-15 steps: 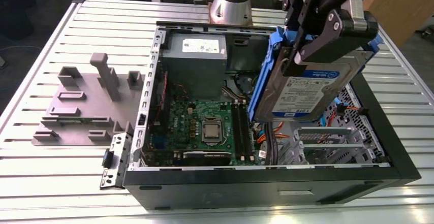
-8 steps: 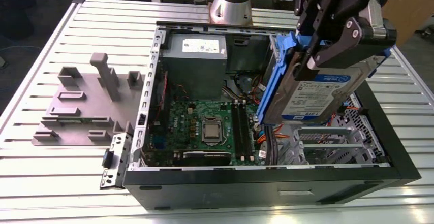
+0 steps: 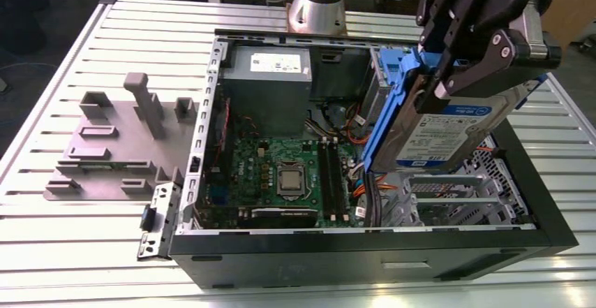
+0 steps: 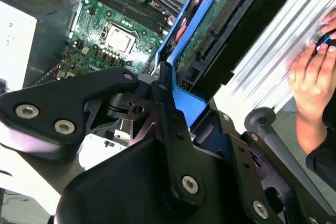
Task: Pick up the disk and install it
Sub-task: 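Insert the disk into the insertion slot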
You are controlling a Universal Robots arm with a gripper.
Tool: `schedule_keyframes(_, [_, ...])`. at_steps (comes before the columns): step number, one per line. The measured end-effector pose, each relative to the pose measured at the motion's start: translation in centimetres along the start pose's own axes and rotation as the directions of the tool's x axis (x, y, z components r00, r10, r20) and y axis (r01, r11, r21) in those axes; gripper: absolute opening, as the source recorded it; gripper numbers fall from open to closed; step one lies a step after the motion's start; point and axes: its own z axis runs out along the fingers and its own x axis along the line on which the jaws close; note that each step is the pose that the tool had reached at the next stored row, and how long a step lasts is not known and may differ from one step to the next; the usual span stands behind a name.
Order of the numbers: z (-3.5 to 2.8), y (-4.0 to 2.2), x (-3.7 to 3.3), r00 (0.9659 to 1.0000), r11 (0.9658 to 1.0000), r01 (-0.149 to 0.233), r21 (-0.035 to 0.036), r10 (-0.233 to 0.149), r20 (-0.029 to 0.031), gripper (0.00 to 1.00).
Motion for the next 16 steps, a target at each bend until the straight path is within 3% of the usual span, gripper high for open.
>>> schedule_keyframes(9, [0.02,-0.06,0.0,1.0,1.0,0.0,0.0,0.0,0.0001,0.36])
schedule_keyframes(16, [0.15,-1.03,-0.02,1.0,1.0,0.0,-0.0006,0.0,0.0001,0.36])
